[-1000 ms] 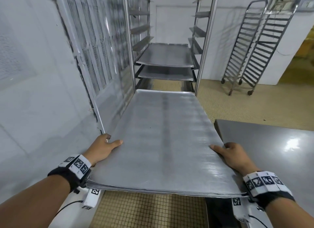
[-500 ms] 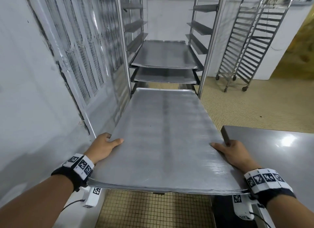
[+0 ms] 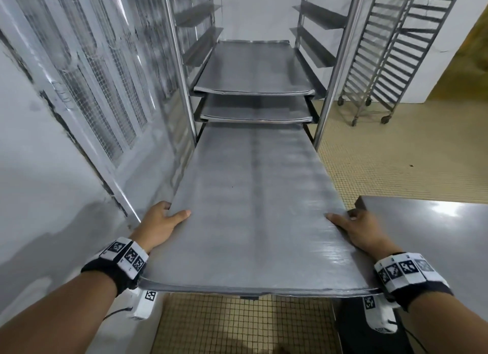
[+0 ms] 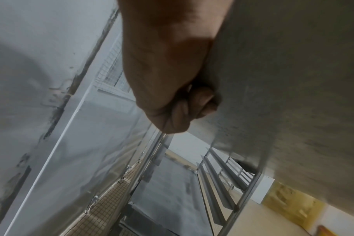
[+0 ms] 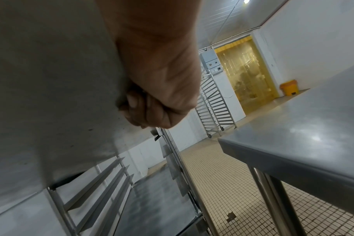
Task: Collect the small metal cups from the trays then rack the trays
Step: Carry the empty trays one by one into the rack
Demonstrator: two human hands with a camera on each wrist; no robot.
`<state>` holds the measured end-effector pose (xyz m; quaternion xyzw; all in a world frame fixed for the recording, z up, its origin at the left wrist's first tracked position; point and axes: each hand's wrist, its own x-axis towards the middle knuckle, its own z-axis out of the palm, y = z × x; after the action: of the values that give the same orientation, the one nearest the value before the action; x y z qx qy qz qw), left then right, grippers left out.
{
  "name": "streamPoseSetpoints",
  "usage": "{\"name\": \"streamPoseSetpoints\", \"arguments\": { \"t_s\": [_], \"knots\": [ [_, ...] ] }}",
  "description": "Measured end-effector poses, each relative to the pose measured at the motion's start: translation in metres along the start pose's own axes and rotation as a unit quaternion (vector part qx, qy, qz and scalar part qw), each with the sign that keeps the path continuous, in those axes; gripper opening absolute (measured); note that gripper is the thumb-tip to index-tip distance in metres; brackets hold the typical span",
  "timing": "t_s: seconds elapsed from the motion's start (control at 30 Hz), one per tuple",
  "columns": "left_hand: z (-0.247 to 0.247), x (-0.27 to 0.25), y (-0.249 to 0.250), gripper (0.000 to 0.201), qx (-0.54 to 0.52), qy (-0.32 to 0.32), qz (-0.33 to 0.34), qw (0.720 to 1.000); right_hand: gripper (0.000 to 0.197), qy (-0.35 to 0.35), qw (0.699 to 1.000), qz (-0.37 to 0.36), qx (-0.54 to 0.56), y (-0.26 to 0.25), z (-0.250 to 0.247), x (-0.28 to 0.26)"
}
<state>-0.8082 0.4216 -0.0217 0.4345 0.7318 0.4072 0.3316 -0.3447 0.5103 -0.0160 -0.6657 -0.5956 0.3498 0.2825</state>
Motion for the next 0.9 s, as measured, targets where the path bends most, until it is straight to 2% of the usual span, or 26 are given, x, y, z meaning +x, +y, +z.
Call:
{"name": "streamPoseSetpoints", "arguments": {
  "t_s": [0.13,0.27,0.37,0.6,0.77,0.8,0.9],
  "knots": [
    [0.016,0.026,0.007,0.027,0.027,0.015,0.002,1.000,0.050,-0.007,1.000,-0.012,0.000,-0.005,0.001,0.037],
    [0.027,0.054,0.016,0.035,0.065,0.029,0.008,0.997,0.045,-0.027,1.000,-0.005,0.008,-0.007,0.001,0.074],
    [0.037,0.068,0.023,0.018,0.058,0.022,0.010,0.998,0.039,-0.033,0.999,0.006,0.021,-0.006,-0.001,0.100],
    [0.051,0.112,0.023,0.012,0.067,0.010,0.022,0.997,0.046,-0.033,0.999,0.008,-0.022,-0.013,0.001,0.143],
    [0.052,0.160,0.015,0.047,0.085,0.010,0.018,0.996,0.043,-0.033,0.999,0.018,-0.023,-0.026,0.012,0.177],
    [0.055,0.168,0.016,0.047,0.088,0.010,0.017,0.996,0.042,-0.032,0.999,0.020,-0.029,-0.028,0.016,0.183],
    [0.059,0.190,0.019,0.033,0.097,0.022,0.007,0.995,0.042,-0.029,0.998,0.029,-0.039,-0.032,0.028,0.199]
  ]
}}
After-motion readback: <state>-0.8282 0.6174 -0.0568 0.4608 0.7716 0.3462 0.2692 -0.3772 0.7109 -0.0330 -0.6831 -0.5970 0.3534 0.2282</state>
